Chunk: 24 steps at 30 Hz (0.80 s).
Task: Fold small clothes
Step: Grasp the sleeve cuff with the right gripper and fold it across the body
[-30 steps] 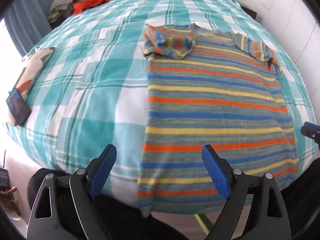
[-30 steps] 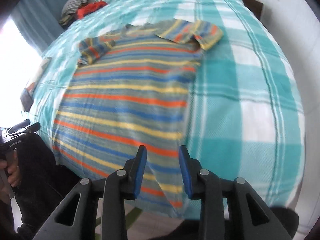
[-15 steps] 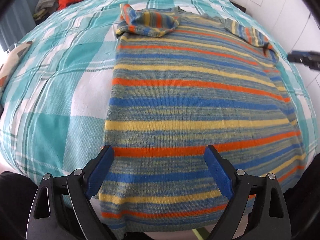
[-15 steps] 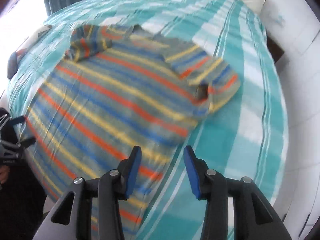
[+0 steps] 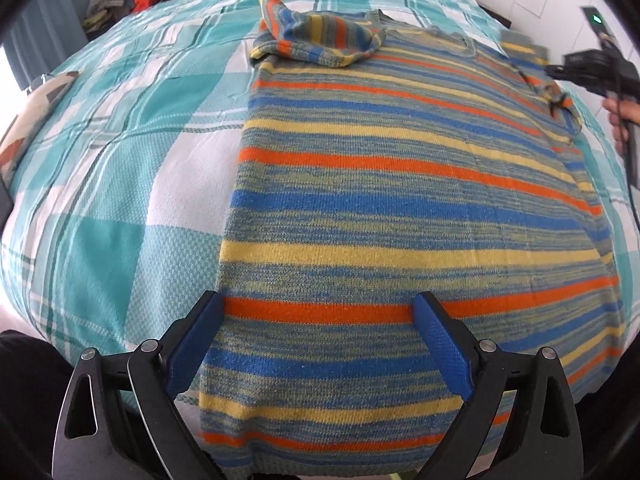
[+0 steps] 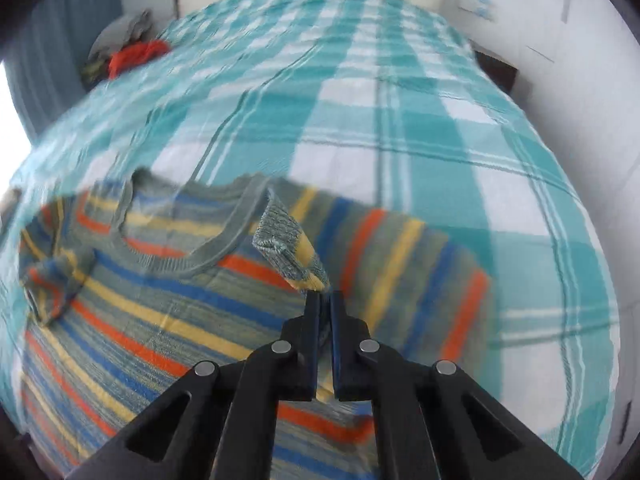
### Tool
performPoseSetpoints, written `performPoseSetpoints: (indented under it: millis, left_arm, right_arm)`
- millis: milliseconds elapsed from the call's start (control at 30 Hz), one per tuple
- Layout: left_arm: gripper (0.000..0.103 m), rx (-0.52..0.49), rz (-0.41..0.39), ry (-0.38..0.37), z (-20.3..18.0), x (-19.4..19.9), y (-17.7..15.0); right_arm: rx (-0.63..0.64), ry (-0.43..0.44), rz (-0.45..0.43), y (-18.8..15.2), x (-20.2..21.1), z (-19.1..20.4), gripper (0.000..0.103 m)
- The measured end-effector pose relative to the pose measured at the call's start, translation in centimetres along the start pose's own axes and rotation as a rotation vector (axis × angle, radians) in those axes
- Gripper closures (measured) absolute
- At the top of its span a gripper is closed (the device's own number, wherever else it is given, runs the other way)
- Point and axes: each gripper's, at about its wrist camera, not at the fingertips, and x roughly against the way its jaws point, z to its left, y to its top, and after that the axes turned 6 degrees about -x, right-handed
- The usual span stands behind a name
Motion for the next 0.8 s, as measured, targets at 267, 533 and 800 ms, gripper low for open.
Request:
performPoseSetpoints:
  millis: [267,533,800]
  left_arm:
    - [0.006,0.029,-0.012,-0.001,-0.1,0.0,-0.2]
    - [0.006,0.022,-0.033,0.007,-0.2,0.2,-0.8]
    - [0.004,0.010,-0.046,0.030,-0.5,0.1,-1.0]
  right_arm:
    - [-0.409,-0.062,-0.018,-8.8,11.2,-20.5,0.099]
    - [-0.759,0.213,-0.005,-16.9,10.2,-28.5,0.072]
    - [-0.969,0.335,-0.088,-15.1,6.5,-32.0,0.057]
